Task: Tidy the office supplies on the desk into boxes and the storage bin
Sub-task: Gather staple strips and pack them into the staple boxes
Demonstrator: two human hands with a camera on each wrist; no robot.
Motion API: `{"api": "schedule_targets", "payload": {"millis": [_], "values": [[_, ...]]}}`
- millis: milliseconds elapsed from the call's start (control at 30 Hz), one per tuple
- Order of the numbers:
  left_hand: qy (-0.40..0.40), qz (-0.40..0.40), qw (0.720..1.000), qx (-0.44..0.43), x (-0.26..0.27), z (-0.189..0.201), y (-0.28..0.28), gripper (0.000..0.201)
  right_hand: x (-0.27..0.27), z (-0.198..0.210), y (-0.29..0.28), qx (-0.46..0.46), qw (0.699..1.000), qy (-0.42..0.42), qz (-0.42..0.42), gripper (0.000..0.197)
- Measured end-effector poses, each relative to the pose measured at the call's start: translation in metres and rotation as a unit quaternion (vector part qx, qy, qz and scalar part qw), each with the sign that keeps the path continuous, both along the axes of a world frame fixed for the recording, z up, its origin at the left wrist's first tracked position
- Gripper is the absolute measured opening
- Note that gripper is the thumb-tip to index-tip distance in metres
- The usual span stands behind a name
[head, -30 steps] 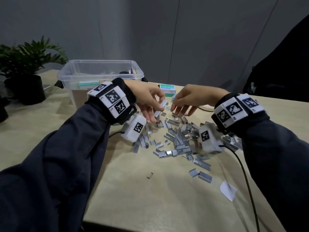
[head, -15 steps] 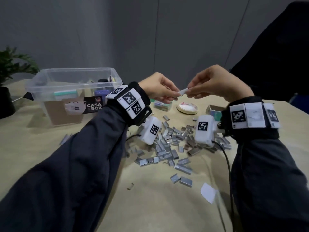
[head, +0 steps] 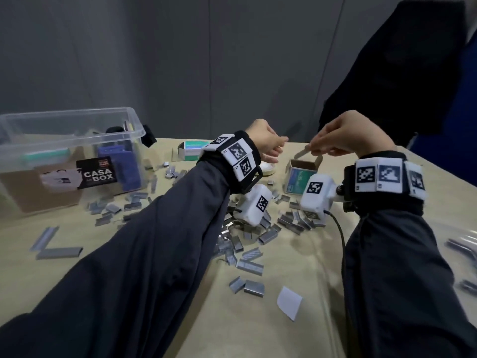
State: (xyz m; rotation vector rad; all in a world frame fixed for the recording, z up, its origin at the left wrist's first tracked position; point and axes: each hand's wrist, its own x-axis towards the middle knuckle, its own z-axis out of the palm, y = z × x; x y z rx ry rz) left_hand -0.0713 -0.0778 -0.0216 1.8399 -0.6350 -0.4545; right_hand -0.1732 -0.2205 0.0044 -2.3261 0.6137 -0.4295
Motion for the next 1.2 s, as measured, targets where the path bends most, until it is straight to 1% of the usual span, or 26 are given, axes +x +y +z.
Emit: {"api": "schedule_targets", "payload": {"millis": [100,167,233,367,467,700,967,1067,1200], "values": [[-0.051,-0.014,0.997,0.062,-0.004,-0.007,-0.007,0.007,0.01,-0.007,-0.002,-0.098,0.991,0.059,-0.073,0.018],[-0.064,-0.024,0.994,0.086,-0.007,-0.011,-0.011,0.008,0.017,-0.011,0.001,-0.155,0.977,0.094,-0.109,0.027],[-0.062,-0.031,0.993,0.095,-0.01,-0.014,-0.013,0.013,0.024,-0.017,0.002,-0.178,0.972,0.111,-0.109,0.031],[-0.056,-0.035,0.993,0.097,-0.012,-0.017,-0.016,0.022,0.031,-0.031,0.001,-0.188,0.966,0.137,-0.112,0.035],[-0.055,-0.036,0.993,0.099,-0.012,-0.018,-0.016,0.024,0.033,-0.033,0.001,-0.192,0.963,0.143,-0.121,0.038],[-0.05,-0.034,0.993,0.104,-0.011,-0.019,-0.015,0.023,0.034,-0.033,0.002,-0.16,0.969,0.152,-0.115,0.038],[-0.06,-0.04,0.99,0.122,-0.011,-0.017,-0.015,0.023,0.036,-0.032,0.005,-0.195,0.955,0.186,-0.123,0.044],[-0.064,-0.043,0.989,0.129,-0.011,-0.016,-0.015,0.023,0.034,-0.031,0.005,-0.201,0.953,0.186,-0.125,0.048],[-0.066,-0.041,0.988,0.13,-0.01,-0.016,-0.015,0.022,0.033,-0.03,0.005,-0.212,0.952,0.18,-0.129,0.046]]}}
